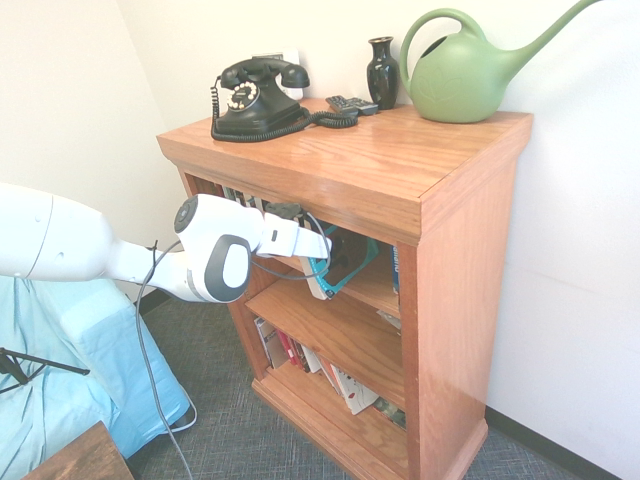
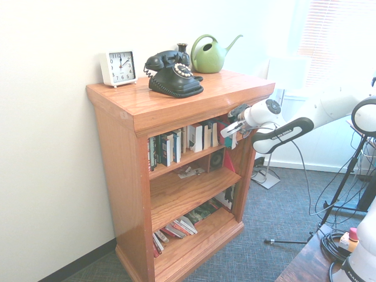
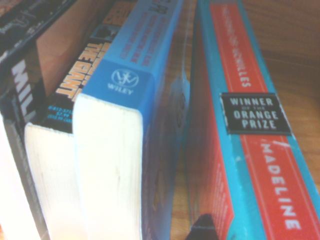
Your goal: Organize the shelf
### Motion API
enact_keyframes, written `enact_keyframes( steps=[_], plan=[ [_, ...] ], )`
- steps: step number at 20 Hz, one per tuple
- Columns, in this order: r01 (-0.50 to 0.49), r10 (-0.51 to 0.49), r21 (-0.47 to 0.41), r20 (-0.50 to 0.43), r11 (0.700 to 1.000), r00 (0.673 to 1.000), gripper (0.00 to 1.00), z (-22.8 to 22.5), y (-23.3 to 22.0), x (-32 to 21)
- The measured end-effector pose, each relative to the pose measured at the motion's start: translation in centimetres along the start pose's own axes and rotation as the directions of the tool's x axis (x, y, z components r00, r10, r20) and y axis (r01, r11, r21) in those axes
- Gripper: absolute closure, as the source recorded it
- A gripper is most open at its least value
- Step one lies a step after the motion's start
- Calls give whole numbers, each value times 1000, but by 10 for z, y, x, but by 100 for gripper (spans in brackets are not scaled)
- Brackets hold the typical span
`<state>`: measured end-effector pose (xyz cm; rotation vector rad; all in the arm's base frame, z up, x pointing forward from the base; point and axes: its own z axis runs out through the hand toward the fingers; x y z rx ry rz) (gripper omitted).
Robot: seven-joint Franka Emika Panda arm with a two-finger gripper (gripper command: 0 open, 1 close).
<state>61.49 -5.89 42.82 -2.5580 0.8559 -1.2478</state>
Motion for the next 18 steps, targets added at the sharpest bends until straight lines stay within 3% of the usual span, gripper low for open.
enact_keyframes(
  steps=[10,18],
  plan=[
    [36,-36,19,30,999,999,0,-4,-14,-26],
    [-7,6,32,28,999,1000,0,-47,28,-62]
  ],
)
